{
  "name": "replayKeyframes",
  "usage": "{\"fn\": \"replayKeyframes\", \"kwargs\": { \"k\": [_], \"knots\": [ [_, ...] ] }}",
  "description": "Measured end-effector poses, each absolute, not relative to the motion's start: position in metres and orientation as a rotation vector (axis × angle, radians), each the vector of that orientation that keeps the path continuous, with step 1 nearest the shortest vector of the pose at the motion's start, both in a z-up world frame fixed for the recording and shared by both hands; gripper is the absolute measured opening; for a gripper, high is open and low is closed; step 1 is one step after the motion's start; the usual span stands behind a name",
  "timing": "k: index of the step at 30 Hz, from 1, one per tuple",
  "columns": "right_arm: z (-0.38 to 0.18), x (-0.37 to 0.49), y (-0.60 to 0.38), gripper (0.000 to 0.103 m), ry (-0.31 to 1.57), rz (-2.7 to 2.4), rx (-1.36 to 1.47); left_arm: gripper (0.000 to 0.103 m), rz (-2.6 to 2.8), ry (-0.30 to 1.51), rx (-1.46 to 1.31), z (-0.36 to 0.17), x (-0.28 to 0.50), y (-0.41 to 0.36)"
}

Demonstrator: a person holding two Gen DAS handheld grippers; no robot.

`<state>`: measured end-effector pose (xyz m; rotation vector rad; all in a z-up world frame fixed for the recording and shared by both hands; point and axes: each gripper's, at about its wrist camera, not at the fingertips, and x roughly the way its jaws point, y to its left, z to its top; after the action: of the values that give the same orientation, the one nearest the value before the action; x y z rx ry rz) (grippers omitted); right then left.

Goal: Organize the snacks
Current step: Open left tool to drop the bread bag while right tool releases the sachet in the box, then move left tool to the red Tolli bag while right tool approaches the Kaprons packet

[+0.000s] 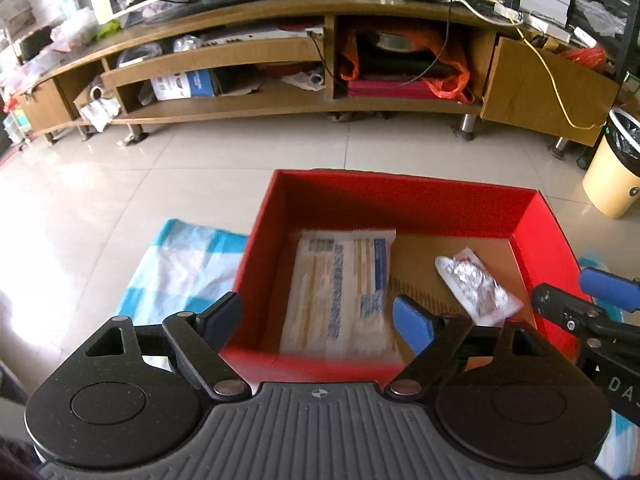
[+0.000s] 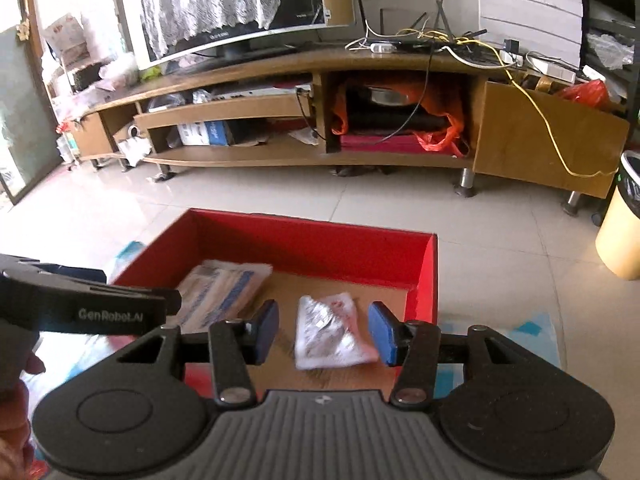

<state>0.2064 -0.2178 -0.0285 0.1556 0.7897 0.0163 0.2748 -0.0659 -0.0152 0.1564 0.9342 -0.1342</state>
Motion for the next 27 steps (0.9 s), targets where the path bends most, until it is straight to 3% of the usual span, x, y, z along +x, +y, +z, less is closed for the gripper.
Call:
{"fn": "replayKeyframes", "kwargs": {
  "k": [27],
  "knots": [
    [-0.043, 0.066, -0.125, 0.047, 0.973, 0.212, 0.191, 0.087, -0.046, 1.118, 0.039, -0.032, 0.125, 0.073]
  ]
}}
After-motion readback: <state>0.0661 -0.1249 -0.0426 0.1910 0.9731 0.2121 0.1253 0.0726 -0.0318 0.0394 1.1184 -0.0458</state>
